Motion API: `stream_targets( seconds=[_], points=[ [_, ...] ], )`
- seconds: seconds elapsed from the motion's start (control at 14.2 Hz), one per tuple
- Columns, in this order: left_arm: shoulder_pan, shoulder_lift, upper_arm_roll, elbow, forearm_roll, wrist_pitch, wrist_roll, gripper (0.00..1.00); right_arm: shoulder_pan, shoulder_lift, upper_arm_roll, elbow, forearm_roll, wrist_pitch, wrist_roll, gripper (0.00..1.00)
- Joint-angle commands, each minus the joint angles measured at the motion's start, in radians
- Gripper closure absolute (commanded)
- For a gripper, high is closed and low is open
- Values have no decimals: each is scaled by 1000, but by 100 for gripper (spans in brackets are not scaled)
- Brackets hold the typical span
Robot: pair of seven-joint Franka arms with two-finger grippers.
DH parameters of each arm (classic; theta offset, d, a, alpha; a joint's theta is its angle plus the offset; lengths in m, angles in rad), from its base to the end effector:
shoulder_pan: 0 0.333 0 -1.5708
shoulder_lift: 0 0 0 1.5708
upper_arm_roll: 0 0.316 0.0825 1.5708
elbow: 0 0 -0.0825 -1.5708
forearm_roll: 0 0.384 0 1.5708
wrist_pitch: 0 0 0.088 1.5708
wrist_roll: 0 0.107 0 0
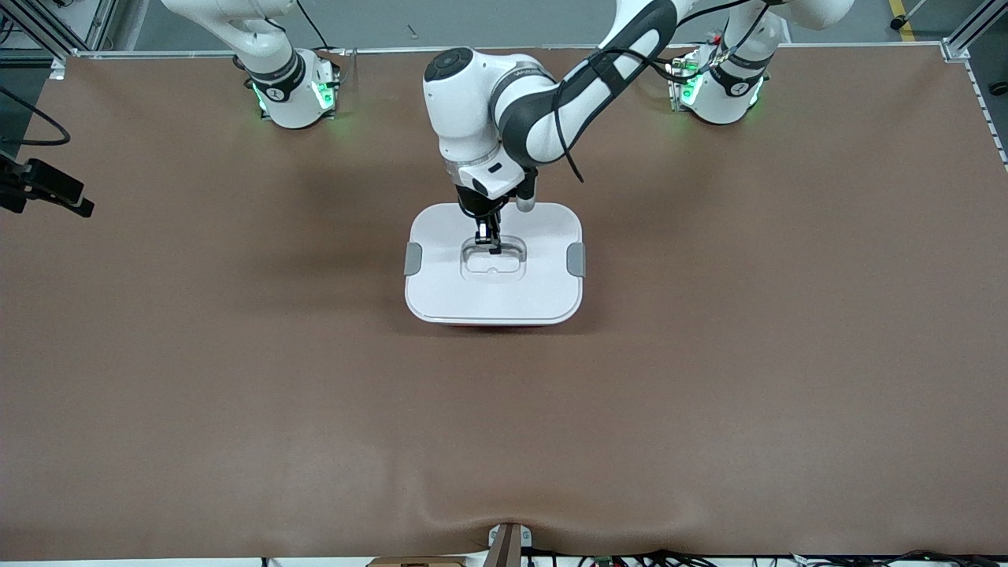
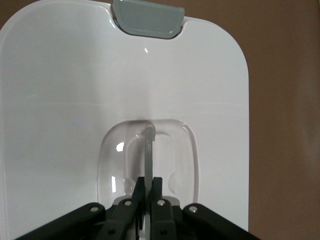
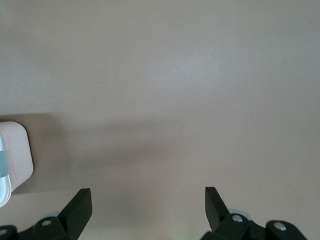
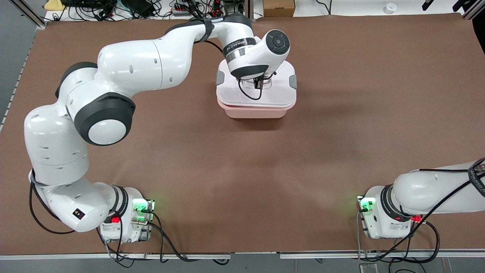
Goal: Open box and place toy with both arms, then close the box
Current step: 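Lower the lid onto the tub and press it with the left gripper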
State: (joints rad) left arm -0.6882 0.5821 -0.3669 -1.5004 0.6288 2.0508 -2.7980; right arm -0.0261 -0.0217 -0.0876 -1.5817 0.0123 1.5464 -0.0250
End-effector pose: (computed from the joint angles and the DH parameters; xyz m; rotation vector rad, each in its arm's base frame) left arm 0.4130 -0.5751 0.3501 2.1559 2.0268 0.4953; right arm 0.5418 -0.0611 0.6291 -3.1234 0.1382 0.0198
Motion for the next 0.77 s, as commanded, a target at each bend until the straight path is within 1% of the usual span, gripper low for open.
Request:
stream_targets(
  seconds=[0.0, 0.28, 0.49, 0.7],
  points=[
    [-5, -28, -1, -35, 49, 6, -236, 100, -15, 0, 8, 17, 0, -14, -1, 0],
    [-4, -41, 2, -34, 49, 5, -241, 100, -18, -3, 9, 23, 0, -15, -1, 0],
    [-2, -47, 0, -35, 63, 5, -261, 100, -18, -4, 9, 67, 0, -86, -4, 0],
    [-5, -33, 0, -35, 65, 5, -262, 100, -15, -6, 11, 71, 0, -100, -18, 0]
  ],
)
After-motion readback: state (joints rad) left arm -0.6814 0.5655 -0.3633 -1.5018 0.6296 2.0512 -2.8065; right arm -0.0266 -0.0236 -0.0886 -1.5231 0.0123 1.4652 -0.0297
